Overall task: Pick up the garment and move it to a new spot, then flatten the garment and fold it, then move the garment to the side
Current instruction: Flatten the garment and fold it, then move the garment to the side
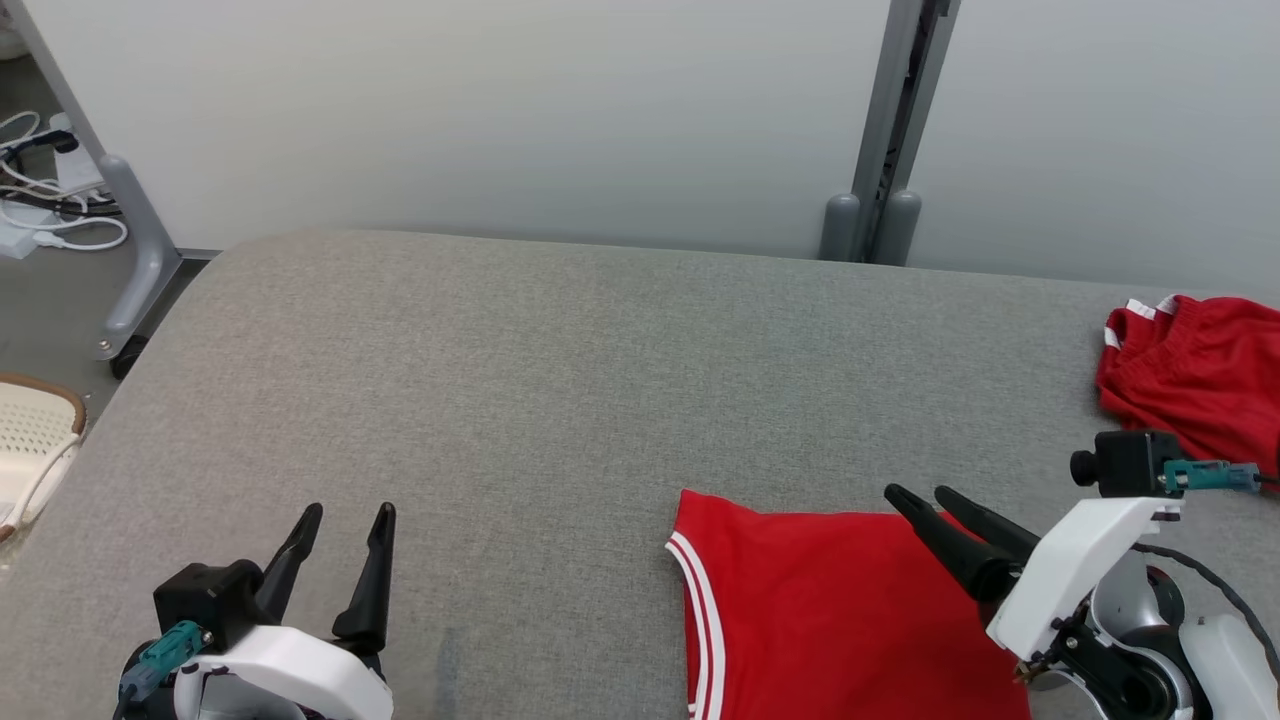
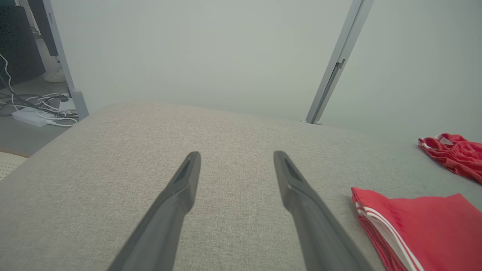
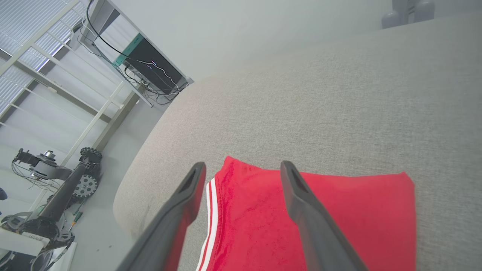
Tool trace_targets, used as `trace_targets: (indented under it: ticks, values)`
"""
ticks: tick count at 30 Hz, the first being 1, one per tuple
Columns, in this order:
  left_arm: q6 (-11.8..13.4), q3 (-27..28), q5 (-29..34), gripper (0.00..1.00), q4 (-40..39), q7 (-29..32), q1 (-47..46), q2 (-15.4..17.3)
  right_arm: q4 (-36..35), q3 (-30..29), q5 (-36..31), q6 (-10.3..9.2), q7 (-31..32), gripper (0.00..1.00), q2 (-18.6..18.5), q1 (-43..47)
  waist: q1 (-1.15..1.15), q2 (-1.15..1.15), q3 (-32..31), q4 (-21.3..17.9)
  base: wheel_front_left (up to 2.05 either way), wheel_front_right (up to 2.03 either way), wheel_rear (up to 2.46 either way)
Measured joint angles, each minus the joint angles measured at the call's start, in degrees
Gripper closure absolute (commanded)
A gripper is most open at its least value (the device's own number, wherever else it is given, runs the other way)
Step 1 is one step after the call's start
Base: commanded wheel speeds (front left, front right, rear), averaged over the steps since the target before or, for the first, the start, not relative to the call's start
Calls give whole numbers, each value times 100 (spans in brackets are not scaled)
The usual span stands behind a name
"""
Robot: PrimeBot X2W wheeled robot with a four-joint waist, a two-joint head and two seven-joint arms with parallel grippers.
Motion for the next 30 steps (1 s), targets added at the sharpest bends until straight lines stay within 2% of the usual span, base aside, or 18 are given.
trace_targets:
  ticks: [5, 9, 18, 30]
  values:
    - [22, 26, 49, 0, -90, -59, 4, 12, 114, -51, -248, 0, -93, 0, -154, 105, 0, 0, 31, -174, 0, 0, 0]
    - [20, 26, 83, 0, -107, -73, 4, 13, 504, -192, -650, 0, -27, 0, -232, 142, 0, 0, 86, -262, 0, 0, 0]
    - [-12, 10, 90, 0, -89, -114, 4, -38, 1207, -592, -1025, 0, 447, 0, -51, 166, 0, 0, 101, -272, 0, 0, 0]
    - [-62, 9, 81, 0, 24, -118, -34, -48, 1975, -828, -1062, 1, 892, 0, 186, -66, 0, 0, 246, -78, 0, 0, 0]
